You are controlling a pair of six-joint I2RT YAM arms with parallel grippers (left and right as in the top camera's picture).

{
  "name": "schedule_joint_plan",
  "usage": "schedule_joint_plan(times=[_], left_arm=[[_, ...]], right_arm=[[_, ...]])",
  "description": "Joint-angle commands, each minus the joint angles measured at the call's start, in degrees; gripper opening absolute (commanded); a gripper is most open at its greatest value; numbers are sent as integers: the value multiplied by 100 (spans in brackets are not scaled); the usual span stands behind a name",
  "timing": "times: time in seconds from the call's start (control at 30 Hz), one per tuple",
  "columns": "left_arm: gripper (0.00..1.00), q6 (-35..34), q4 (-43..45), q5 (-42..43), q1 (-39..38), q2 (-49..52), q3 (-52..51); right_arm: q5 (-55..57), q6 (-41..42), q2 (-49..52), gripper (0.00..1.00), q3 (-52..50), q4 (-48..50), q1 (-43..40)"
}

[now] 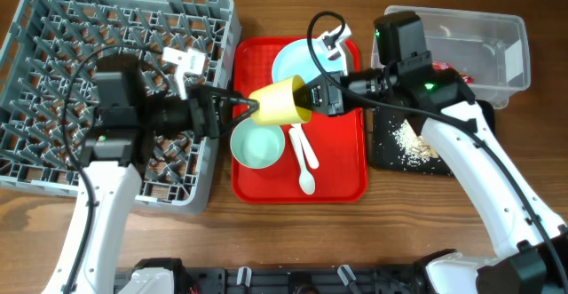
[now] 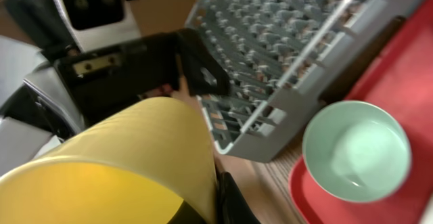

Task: Sort waste into correct bins and load items into the dishwasher rack
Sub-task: 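Hand the yellow cup from the right gripper to the left gripper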

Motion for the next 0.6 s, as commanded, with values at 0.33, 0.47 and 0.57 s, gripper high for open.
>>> schedule_joint_plan(times=[0.33,0.47,0.57], left_arm=[[88,-1134,1738,570,-1178,85,87],[79,-1134,1735,570,-1180,85,87],[79,-1134,1735,566,-1178,85,87]], right_arm=[[-1244,120,96,4,17,413,4],[-1239,120,96,4,17,413,4],[-1172,133,96,4,17,398,4]])
